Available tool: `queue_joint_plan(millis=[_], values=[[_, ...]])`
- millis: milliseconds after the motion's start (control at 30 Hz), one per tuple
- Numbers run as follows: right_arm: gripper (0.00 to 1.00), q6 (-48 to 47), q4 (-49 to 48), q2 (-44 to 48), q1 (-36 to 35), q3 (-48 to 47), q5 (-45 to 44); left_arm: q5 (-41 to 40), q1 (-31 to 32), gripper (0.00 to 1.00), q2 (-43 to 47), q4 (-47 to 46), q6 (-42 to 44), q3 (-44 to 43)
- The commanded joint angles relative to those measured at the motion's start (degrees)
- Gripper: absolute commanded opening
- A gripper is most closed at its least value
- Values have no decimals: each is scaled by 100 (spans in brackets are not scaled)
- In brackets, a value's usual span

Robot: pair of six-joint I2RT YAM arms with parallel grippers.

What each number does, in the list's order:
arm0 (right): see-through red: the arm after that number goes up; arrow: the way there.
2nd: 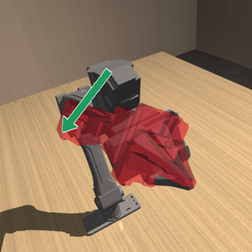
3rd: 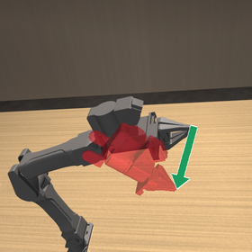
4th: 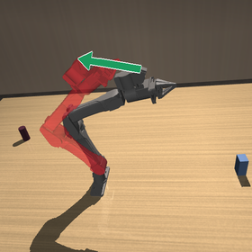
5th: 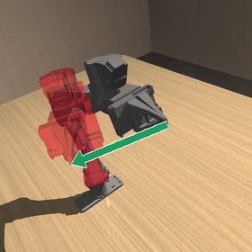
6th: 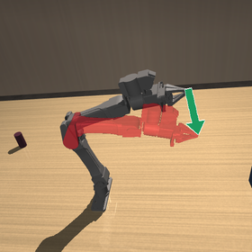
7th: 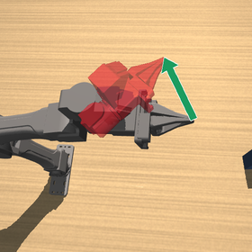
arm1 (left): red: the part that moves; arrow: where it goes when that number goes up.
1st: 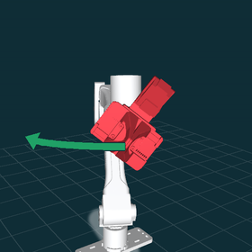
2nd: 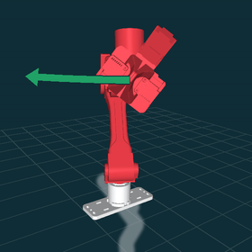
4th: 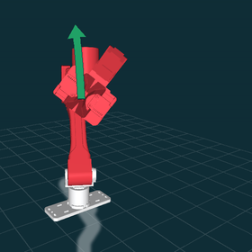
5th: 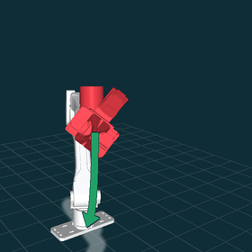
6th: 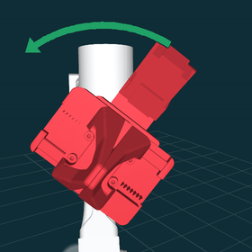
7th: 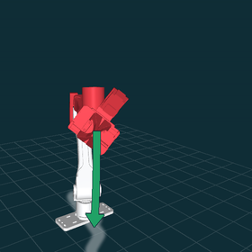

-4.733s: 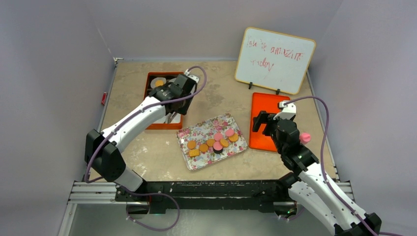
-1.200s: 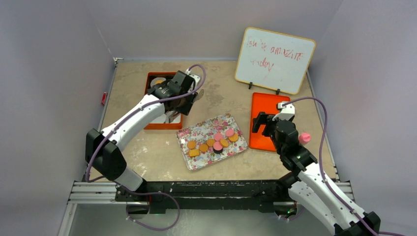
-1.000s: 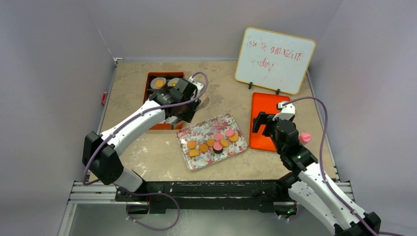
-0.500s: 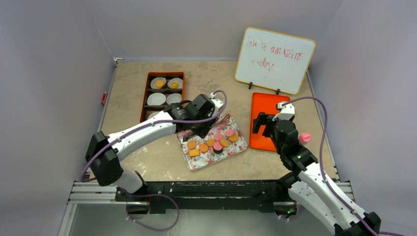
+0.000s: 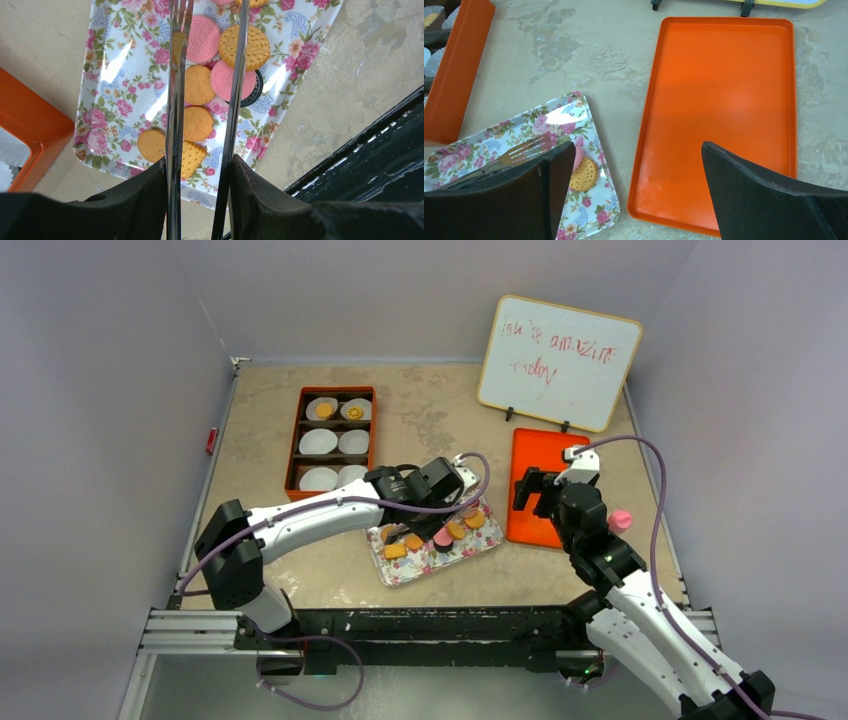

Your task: Pack the cookies

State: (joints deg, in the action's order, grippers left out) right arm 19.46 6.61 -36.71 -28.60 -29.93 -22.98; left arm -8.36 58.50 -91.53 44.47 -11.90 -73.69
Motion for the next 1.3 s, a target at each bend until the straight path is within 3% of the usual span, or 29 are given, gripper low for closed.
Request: queue_joint_plan(millis=[0, 733, 1267], values=[[99, 22, -90, 88, -5, -172, -5, -371, 143, 41, -117, 49, -150, -295], [99, 22, -55, 185, -7, -104, -50, -413, 258, 42, -630, 207, -300, -662], [99, 22, -28, 232, -6, -105, -48, -203, 145, 45, -226, -61, -448, -487]])
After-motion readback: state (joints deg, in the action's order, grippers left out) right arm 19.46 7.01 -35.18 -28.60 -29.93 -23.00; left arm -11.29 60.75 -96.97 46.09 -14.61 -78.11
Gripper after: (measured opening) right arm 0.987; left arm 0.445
